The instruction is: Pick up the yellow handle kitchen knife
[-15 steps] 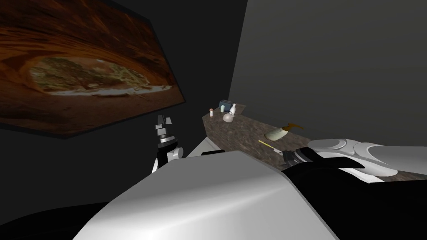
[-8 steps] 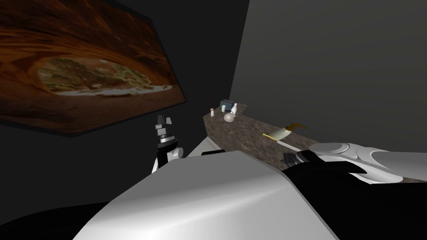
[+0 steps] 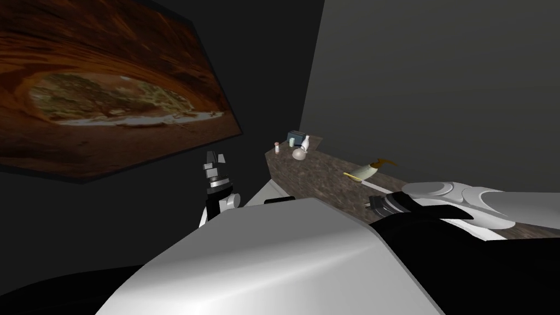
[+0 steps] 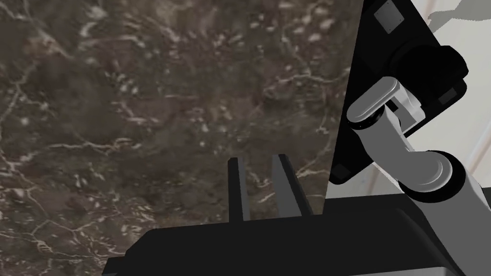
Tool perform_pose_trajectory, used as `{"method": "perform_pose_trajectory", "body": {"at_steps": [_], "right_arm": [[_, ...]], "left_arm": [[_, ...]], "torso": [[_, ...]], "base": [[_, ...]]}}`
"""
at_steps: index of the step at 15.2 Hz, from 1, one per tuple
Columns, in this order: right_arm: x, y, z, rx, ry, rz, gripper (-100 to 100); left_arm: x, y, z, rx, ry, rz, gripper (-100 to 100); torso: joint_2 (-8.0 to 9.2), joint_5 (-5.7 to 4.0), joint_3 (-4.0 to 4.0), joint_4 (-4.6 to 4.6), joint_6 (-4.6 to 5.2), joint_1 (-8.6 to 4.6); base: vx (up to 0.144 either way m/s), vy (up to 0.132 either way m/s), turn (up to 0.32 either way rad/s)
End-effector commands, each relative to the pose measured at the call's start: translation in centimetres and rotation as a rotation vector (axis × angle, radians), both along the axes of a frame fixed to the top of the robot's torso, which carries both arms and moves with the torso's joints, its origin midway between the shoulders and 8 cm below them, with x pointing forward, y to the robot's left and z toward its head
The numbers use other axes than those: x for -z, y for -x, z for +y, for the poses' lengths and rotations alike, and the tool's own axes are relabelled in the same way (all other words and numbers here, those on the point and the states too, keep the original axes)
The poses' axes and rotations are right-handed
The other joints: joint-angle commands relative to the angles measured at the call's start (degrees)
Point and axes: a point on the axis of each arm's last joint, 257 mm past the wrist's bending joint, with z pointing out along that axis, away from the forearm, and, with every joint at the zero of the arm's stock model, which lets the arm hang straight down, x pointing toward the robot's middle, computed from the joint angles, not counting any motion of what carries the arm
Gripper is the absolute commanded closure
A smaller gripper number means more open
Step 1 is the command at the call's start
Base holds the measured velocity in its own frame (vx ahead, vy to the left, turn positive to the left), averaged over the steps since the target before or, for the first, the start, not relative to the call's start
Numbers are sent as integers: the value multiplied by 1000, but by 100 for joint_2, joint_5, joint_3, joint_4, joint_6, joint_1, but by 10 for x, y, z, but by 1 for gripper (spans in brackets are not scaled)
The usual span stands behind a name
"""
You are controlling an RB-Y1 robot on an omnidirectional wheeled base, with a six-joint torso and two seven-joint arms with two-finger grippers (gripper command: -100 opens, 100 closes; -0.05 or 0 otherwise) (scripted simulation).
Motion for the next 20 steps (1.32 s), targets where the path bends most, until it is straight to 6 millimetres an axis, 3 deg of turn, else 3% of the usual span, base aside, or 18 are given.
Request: {"method": "perform_pose_trajectory", "body": {"at_steps": [1, 12, 20], "right_arm": [[1, -15, -14, -6, 39, -55, -100], [-8, -79, -68, -4, 202, -272, -100], [-21, -110, -101, 15, 306, -390, -100]], "left_arm": [[0, 0, 0, 0, 0, 0, 0], [0, 0, 0, 0, 0, 0, 0], [0, 0, 0, 0, 0, 0, 0]], "torso": [[0, 0, 0, 0, 0, 0], [17, -1, 11, 5, 1, -3], [17, 0, 10, 5, 2, 0]], "base": [[-62, -26, 52], [-59, -24, 34], [-52, -18, 30]]}}
